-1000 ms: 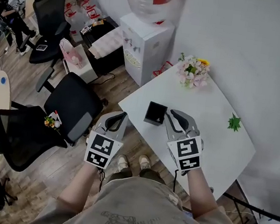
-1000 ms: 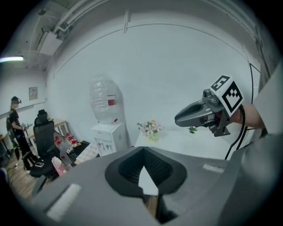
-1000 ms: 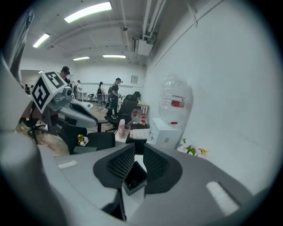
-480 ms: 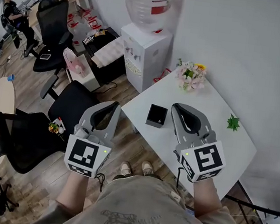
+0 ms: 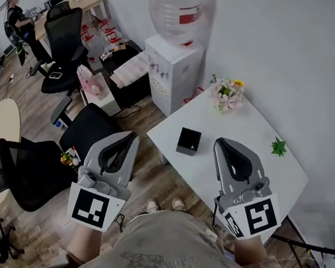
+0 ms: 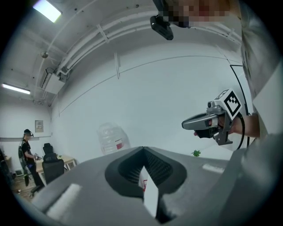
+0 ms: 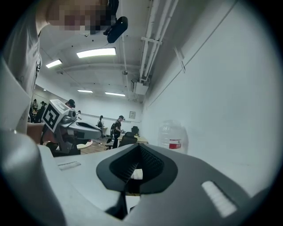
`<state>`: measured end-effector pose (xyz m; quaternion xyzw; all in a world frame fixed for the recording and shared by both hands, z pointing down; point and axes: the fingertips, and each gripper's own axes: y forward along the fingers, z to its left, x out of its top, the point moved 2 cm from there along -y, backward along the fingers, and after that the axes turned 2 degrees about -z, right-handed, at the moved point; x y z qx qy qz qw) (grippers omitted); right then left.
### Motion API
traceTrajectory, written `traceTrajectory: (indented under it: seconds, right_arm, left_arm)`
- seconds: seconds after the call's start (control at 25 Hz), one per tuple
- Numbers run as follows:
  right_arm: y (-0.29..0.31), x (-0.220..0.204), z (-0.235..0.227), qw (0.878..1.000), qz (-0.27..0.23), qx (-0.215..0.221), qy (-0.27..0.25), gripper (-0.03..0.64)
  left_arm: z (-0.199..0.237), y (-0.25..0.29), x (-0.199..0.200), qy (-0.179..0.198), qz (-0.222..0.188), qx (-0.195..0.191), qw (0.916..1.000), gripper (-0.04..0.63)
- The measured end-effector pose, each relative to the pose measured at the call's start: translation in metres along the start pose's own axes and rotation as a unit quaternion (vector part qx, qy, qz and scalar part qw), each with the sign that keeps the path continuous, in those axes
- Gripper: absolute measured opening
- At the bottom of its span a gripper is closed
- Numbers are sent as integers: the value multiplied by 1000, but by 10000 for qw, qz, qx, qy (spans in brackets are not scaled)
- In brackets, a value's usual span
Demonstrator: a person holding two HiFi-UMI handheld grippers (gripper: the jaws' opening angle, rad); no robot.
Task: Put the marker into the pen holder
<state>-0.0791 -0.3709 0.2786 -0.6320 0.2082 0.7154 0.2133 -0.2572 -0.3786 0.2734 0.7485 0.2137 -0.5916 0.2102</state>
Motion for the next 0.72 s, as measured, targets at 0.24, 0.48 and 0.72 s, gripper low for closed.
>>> traceTrajectory:
  seconds: [0.24, 0.48, 0.72]
  right_arm:
    - [-7, -25, 9, 9994, 321, 25, 134, 28]
    - [-7, -50, 19, 9975, 650, 119, 256, 28]
    - [-6, -54, 23, 9971, 707, 174, 237, 28]
  left_arm:
    - [-7, -6, -22, 72, 152, -59, 9998, 0]
    - [-14, -8, -52, -51, 467, -82, 9989, 0]
    - [-16, -8, -56, -132, 514, -66, 9986, 0]
